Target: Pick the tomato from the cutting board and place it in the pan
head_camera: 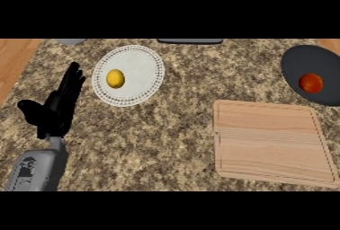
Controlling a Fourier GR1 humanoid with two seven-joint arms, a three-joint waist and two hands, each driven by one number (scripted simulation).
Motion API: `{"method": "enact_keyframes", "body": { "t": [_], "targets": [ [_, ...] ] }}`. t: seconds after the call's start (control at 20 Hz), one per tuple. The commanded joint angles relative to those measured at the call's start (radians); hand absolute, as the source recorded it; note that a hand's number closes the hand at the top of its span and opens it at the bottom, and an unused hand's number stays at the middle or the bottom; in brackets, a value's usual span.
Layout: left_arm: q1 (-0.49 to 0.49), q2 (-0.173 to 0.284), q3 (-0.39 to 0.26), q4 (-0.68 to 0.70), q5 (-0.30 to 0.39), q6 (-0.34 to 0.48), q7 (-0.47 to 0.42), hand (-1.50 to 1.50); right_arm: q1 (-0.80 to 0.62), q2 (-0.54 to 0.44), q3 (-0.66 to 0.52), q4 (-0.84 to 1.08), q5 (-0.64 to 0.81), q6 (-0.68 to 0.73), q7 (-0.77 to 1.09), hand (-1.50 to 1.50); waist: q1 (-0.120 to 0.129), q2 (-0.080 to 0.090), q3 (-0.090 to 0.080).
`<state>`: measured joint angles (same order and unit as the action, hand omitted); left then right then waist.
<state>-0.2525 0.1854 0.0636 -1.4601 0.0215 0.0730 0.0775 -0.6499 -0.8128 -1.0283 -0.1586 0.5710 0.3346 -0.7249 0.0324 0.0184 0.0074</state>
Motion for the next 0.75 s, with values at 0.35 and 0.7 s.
{"method": "enact_keyframes", "body": {
  "t": [0.35, 0.7],
  "targets": [
    [0.034, -0.008, -0.014, -0.089, -0.021, 0.025, 0.067, 0.0, 0.212, -0.097, -0.006, -0.038, -0.095, 0.251, -0.134, -1.5, -0.023, -0.015, -0.003],
    [0.01, -0.003, 0.02, 0.018, -0.008, -0.009, -0.019, 0.0, 0.219, -0.075, 0.08, -0.101, -0.113, 0.216, -0.09, -1.5, -0.027, -0.015, -0.006]
  ]
}}
